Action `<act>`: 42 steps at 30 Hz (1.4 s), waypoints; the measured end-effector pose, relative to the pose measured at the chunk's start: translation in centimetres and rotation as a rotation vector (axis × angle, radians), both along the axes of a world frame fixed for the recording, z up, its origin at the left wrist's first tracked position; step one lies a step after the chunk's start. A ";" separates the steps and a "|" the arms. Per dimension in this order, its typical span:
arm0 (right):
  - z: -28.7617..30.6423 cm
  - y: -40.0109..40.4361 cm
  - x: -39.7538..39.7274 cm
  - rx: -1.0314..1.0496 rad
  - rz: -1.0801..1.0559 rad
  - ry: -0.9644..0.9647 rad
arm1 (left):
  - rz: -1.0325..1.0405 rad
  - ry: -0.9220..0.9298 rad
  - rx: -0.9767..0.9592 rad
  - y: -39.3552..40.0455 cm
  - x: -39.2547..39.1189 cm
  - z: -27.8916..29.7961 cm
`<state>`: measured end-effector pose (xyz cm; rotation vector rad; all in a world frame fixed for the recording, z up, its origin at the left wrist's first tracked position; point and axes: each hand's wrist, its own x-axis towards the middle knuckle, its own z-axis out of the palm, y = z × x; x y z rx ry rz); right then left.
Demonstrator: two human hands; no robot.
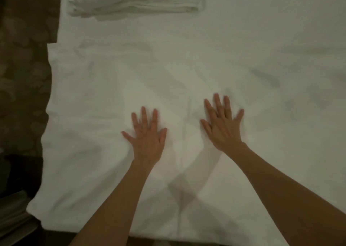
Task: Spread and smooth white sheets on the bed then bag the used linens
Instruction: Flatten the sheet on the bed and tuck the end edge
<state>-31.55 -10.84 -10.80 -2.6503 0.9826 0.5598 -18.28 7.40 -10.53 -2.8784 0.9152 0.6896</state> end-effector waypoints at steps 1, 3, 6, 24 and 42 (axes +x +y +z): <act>0.3 -0.4 -2.2 0.008 0.015 0.026 | -0.019 0.009 0.011 -0.8 -2.4 0.3; 1.2 -1.0 -7.0 0.037 0.071 0.083 | -0.059 0.027 0.030 -2.7 -7.5 0.8; 2.9 -1.5 -14.1 0.091 0.084 0.136 | -0.118 0.046 0.042 -6.3 -15.0 2.2; 32.3 -10.9 -26.5 0.007 -0.202 -0.257 | -0.281 0.126 -0.198 -19.7 -25.1 30.5; 42.6 -8.5 -39.4 -0.071 -0.341 -0.217 | -0.572 -0.012 -0.469 -26.5 -34.2 52.0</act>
